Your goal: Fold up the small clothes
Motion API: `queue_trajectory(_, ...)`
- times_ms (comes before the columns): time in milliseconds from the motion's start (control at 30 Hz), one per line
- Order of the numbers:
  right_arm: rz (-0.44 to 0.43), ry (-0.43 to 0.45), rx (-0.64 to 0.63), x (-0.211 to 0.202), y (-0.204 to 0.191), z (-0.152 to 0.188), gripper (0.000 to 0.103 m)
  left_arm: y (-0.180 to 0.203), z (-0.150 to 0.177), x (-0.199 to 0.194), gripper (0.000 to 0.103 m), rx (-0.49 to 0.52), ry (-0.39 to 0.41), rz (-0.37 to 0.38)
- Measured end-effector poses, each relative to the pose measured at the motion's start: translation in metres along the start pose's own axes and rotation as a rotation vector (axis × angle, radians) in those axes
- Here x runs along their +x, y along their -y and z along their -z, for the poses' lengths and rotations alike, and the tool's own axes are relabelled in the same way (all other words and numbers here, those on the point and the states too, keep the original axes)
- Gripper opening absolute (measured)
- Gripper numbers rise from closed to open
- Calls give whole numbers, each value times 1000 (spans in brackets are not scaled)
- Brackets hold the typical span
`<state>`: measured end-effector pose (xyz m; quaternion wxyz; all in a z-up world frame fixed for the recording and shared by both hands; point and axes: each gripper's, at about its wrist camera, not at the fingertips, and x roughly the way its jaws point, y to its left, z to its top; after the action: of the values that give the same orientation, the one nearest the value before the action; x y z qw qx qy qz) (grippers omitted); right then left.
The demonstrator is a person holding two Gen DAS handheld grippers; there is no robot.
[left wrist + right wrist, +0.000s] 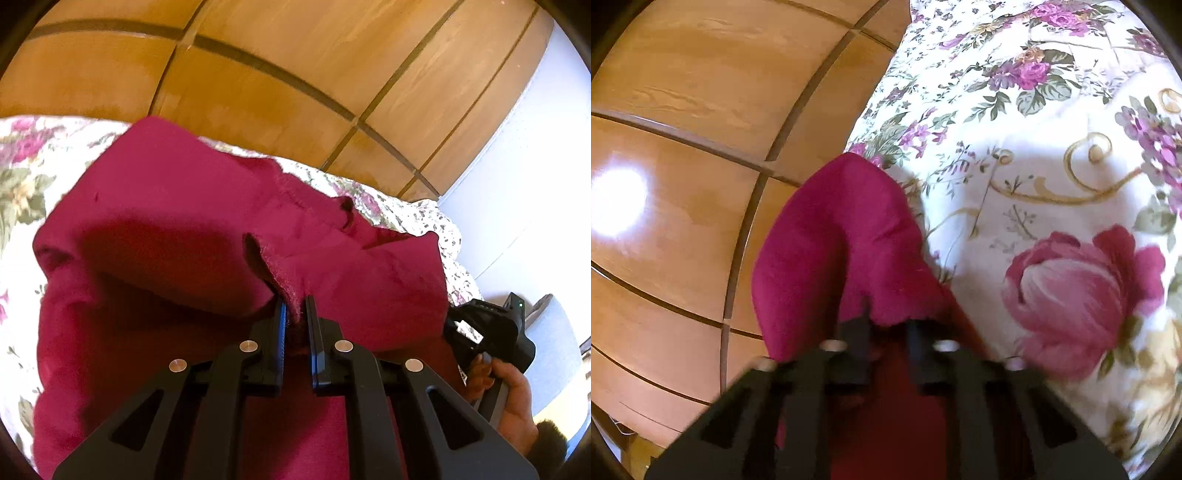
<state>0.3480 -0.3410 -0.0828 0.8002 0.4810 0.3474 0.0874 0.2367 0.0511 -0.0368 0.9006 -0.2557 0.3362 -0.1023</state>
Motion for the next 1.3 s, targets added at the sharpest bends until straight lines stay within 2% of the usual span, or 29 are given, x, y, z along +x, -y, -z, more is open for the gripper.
queue_trajectory(100,-2,60,70,-23,8,-12,5,-1,-1,-4,9,-7,8,4)
queue_trajectory(233,26,43,163,-22,35,-8,5,4,-5,-3,9,-3,17,-5)
queue_trajectory(300,5,63,157,-21,38,-7,5,3,-8,-3,9,-20,24,-2)
queue_trajectory(333,-2,64,148,-20,36,-7,5,2,-10,-2,13,-36,22,1)
queue_trajectory(367,-13,57,140,-20,34,-7,6,1,-12,0,38,-49,13,8)
queue_trajectory(400,-24,50,131,-20,31,-7,9,0,-13,1,73,-65,3,19)
queue_trajectory(433,-32,47,122,-21,28,-6,12,-1,-15,1,78,-97,4,56)
queue_trajectory(467,-39,44,118,-21,25,-5,17,-2,-16,0,78,-114,7,67)
queue_trajectory(500,-53,41,115,-24,22,-1,25,-1,-18,-1,78,-123,6,68)
queue_trajectory(533,-60,42,114,-25,19,1,27,0,-20,0,77,-129,2,73)
queue_trajectory(567,-66,36,107,-24,15,4,27,1,-21,0,69,-132,2,79)
queue_trajectory(600,-76,21,91,-21,11,6,27,2,-23,1,56,-128,-3,70)
queue_trajectory(633,-79,4,66,-17,6,7,27,4,-24,4,47,-118,-15,45)
queue_trajectory(667,-74,-4,43,-12,2,7,26,7,-26,10,19,-96,-41,2)
queue_trajectory(700,-64,-7,7,-10,-2,5,8,10,-29,14,7,-76,-60,-26)
queue_trajectory(733,-53,4,-20,-10,-5,2,7,12,-31,14,7,-65,-66,-32)
queue_trajectory(833,-65,115,-21,-36,-8,-11,6,21,-48,-9,7,-10,52,-23)
queue_trajectory(900,-83,118,10,-45,-5,-16,6,22,-57,-22,6,4,104,14)
queue_trajectory(933,-82,106,20,-47,-4,-15,6,22,-58,-23,6,9,100,24)
queue_trajectory(967,-58,87,21,-46,-2,-12,6,23,-55,-20,6,33,83,1)
queue_trajectory(1033,28,41,-7,-36,2,-5,6,20,-43,-8,6,88,54,-67)
queue_trajectory(1100,102,6,-21,-30,16,4,5,5,-26,12,6,93,-15,-133)
queue_trajectory(1133,107,7,-22,-26,20,3,5,-4,-20,21,7,71,-53,-130)
queue_trajectory(1200,120,9,-55,-28,17,3,5,-21,-21,22,8,-23,-63,-55)
queue_trajectory(1300,145,12,-106,-37,5,1,16,-29,-21,22,10,-52,-63,-14)
